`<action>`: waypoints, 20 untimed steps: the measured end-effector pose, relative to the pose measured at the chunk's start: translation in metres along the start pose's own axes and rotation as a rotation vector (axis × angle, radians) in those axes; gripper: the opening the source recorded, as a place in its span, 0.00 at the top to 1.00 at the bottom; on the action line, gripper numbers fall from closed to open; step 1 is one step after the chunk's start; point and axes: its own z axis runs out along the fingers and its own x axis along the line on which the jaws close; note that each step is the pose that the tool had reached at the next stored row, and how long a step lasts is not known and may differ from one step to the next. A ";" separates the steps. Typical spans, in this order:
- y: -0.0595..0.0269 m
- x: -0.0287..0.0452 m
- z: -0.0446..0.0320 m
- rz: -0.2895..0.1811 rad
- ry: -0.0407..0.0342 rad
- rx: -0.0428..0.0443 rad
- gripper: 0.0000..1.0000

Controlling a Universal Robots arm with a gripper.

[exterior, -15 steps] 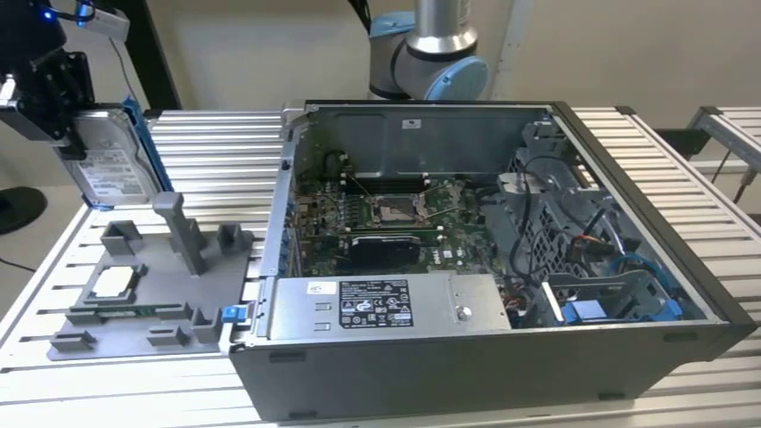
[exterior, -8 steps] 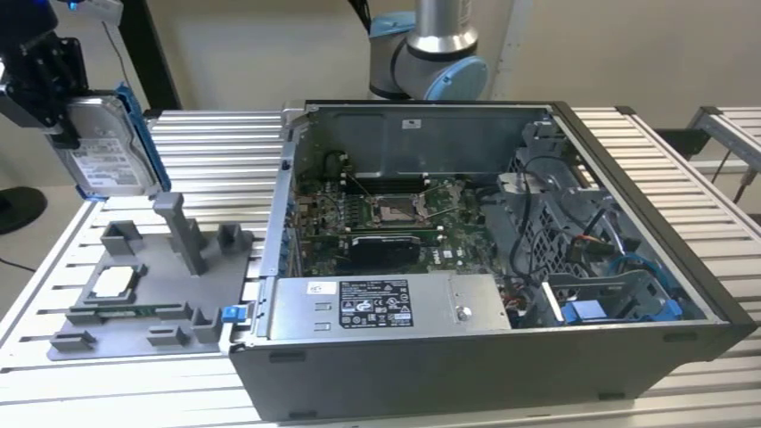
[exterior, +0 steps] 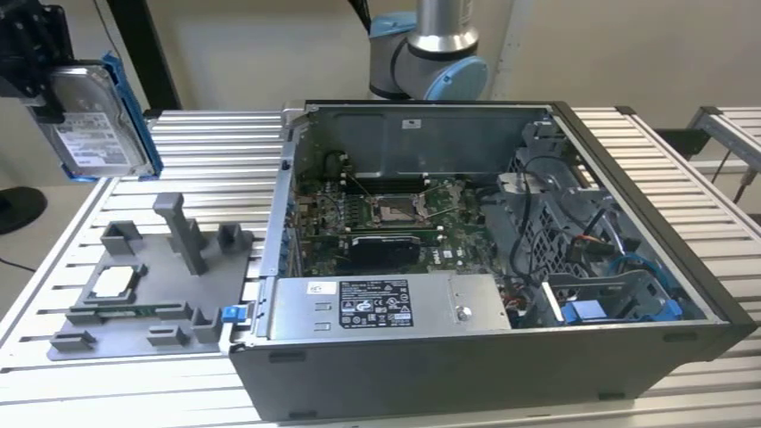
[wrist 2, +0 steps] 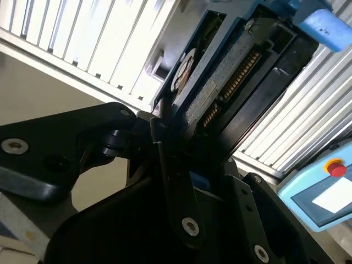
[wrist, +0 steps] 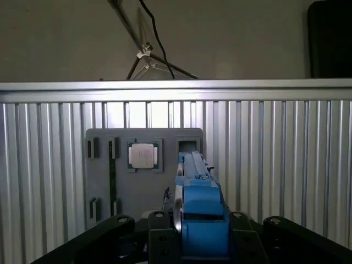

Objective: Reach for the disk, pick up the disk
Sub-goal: 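Pick up the disk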

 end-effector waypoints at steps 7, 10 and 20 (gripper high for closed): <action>0.0008 0.0002 -0.0320 0.000 0.0001 -0.0001 1.00; 0.0011 0.0004 -0.0458 0.000 0.0001 0.0000 1.00; 0.0021 0.0007 -0.0933 0.000 0.0001 -0.0002 1.00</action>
